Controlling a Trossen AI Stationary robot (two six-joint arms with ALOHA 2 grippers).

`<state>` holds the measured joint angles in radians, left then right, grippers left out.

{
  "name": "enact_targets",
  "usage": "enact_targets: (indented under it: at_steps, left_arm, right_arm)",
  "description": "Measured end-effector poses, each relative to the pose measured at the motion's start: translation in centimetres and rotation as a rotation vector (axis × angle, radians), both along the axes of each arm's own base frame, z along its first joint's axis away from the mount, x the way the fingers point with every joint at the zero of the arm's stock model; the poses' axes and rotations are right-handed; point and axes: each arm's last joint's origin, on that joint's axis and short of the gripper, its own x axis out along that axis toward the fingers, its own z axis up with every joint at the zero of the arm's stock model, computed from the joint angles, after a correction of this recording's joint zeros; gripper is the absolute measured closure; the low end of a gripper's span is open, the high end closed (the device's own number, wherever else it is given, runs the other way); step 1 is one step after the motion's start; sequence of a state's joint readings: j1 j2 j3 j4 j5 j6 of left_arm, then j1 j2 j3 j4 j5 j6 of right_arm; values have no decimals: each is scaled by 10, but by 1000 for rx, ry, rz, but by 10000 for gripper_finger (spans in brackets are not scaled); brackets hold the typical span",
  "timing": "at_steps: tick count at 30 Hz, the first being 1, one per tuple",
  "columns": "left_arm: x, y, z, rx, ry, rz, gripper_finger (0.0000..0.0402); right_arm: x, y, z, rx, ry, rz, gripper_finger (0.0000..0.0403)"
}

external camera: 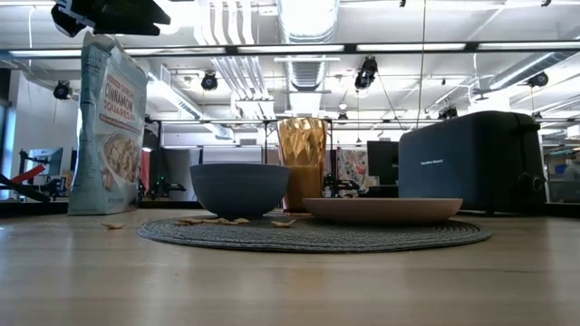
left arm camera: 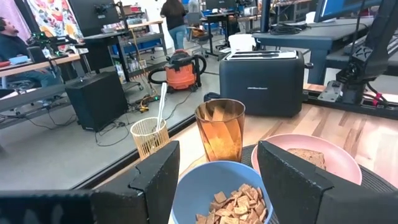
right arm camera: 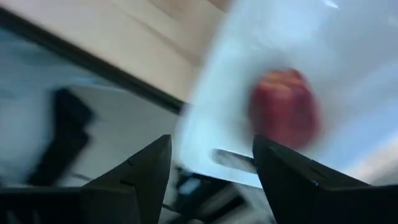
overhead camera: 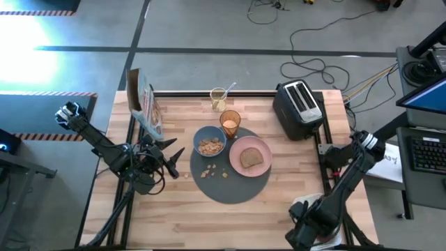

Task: Arrange a breakfast setting
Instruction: Put the red apple to the bottom of the blue bowl and plate on the grey table placemat

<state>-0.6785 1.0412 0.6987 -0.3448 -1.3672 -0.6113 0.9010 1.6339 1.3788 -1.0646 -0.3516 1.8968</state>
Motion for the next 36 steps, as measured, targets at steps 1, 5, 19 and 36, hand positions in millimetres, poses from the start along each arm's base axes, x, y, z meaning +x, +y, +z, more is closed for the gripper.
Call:
enact_targets:
  at_steps: [1,5,19,36]
  left_arm:
    - [0,0,0,1,1,0,202]
    - [0,0,0,1,1,0,202]
    - [0,0,0,-20,-19,4,202]
    - [0,0,0,-16,-14,4,202]
  right_arm:
    - [-2,1,-4,-4,51,20,185]
    - [-6,2,-17,-2,204,106,183]
    - [-12,-5,-52,-34,238,274,183]
    - [-19,-7,-89,166,263,301,183]
